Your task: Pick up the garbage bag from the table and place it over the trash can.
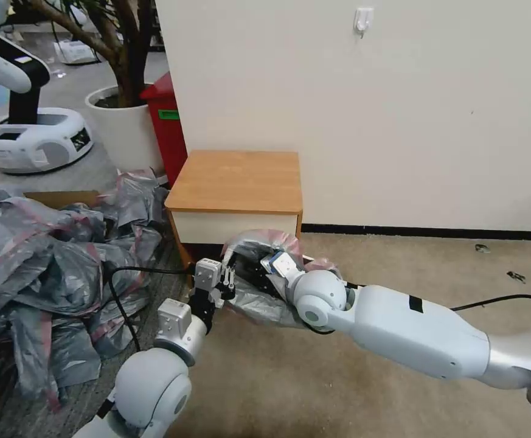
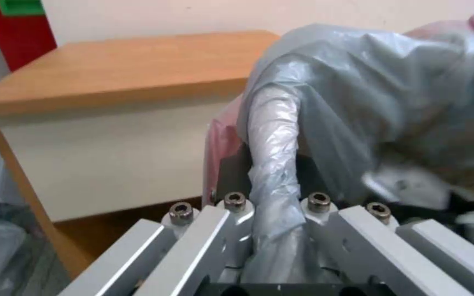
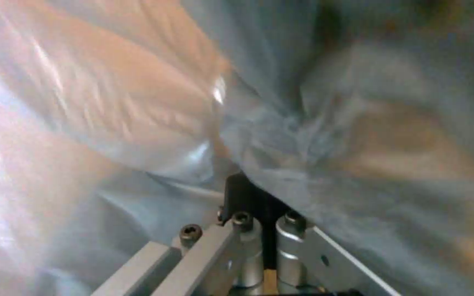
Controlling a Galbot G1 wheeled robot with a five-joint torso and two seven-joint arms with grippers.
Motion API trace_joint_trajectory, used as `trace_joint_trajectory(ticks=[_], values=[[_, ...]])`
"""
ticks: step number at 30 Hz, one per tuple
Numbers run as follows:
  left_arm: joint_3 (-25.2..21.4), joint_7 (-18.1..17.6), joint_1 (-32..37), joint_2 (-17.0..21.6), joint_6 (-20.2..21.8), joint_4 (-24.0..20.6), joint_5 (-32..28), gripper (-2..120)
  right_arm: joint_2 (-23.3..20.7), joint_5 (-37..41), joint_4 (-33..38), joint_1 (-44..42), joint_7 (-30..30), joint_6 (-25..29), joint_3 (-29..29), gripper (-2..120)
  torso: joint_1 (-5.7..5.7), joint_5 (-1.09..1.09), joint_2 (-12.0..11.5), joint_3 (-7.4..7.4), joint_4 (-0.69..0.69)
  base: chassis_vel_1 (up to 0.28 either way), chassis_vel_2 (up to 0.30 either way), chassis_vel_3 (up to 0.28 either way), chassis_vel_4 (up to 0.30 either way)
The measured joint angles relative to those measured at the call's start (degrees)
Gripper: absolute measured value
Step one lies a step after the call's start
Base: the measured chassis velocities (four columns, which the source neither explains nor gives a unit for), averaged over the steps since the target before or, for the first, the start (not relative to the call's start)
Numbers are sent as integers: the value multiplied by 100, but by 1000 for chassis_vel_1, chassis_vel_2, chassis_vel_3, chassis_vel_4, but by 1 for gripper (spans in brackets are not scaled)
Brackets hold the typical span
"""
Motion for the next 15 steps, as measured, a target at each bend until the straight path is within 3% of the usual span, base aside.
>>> trace_joint_trajectory(ticks=[15], values=[[1,-463,-372,-53,377,428,-915,4,-511,139,658,71,-326,8,-48,0,0,0,0,0,-1,0,0,0,0]])
